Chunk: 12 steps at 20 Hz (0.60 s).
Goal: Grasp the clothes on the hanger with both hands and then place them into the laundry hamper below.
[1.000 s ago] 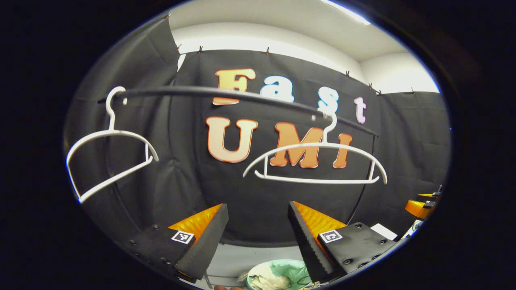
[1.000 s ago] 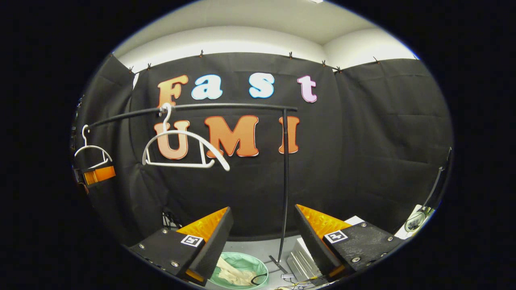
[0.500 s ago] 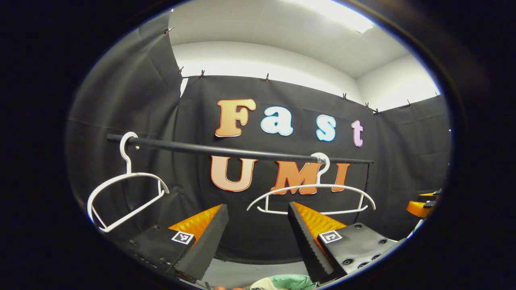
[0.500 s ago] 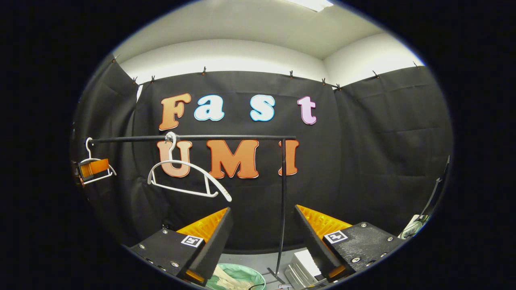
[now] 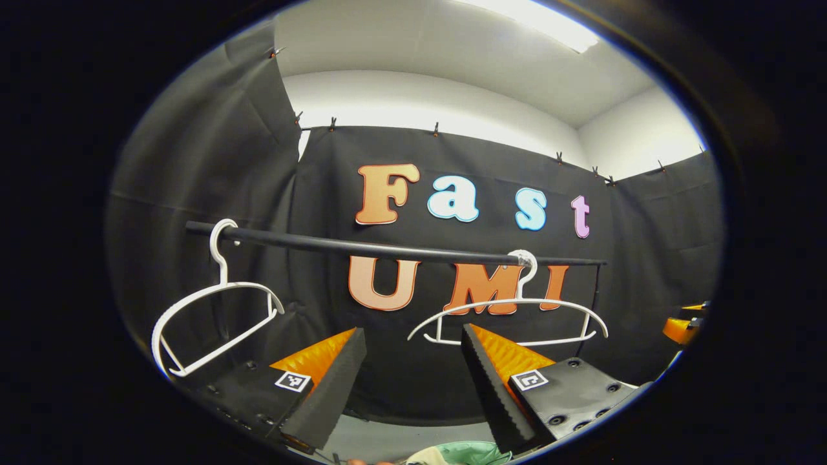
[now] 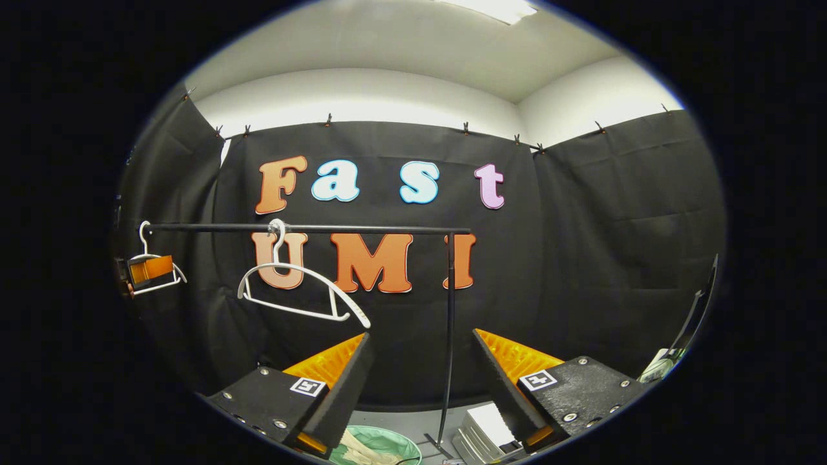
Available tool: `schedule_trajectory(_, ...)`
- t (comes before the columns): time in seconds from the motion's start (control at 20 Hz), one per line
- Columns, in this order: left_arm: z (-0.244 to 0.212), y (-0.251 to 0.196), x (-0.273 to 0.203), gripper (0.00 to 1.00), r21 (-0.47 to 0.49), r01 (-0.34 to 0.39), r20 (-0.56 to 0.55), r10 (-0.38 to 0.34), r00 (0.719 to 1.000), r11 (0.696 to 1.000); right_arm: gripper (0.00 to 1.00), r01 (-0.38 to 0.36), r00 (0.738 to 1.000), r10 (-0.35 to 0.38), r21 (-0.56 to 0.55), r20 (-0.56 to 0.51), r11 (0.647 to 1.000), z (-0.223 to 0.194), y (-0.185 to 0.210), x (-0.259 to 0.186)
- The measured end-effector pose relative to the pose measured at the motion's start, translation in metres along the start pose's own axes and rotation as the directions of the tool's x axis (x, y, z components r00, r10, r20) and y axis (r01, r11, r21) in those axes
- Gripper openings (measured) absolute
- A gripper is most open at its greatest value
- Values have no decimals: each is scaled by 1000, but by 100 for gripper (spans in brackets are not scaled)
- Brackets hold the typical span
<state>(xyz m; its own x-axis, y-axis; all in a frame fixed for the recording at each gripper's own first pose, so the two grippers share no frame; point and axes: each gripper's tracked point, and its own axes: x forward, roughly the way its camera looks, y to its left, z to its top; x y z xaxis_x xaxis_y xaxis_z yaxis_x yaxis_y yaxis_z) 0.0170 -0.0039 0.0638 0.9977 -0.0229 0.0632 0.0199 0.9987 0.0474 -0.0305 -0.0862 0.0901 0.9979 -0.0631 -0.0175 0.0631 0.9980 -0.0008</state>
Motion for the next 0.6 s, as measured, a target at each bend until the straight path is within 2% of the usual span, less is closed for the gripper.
schedule_trajectory(0.2, 2, 4, -1, 94, -2, -9, 1, 9, 1000, 1000, 93, -3, 1000, 3, -11, 2, 1000, -4, -1, -1)
schedule_trajectory(0.25, 3, 4, -3, 100, 0, -10, 4, 10, 1000, 1000, 93, 2, 1000, -2, -14, 1, 1000, -5, -2, -1)
schedule_trajectory(0.3, 4, 4, -3, 94, 1, -10, 8, 10, 1000, 1000, 93, 3, 1000, -3, -13, 1, 1000, -4, -2, -2)
schedule_trajectory(0.4, 8, 3, -4, 97, 0, -8, 19, 8, 1000, 1000, 93, 0, 1000, 0, -5, 5, 1000, -2, -2, -3)
schedule_trajectory(0.45, 8, 3, -4, 97, 0, -8, 22, 8, 1000, 1000, 100, 0, 1000, 0, -2, 7, 1000, -1, -2, -3)
schedule_trajectory(0.5, 9, 4, -4, 94, -1, -10, 24, 10, 1000, 1000, 100, 0, 1000, 0, -3, 9, 1000, -1, -2, -3)
schedule_trajectory(0.6, 11, 4, -6, 94, -3, -13, 29, 13, 999, 1000, 100, 1, 1000, -1, -2, 13, 1000, 0, -2, -3)
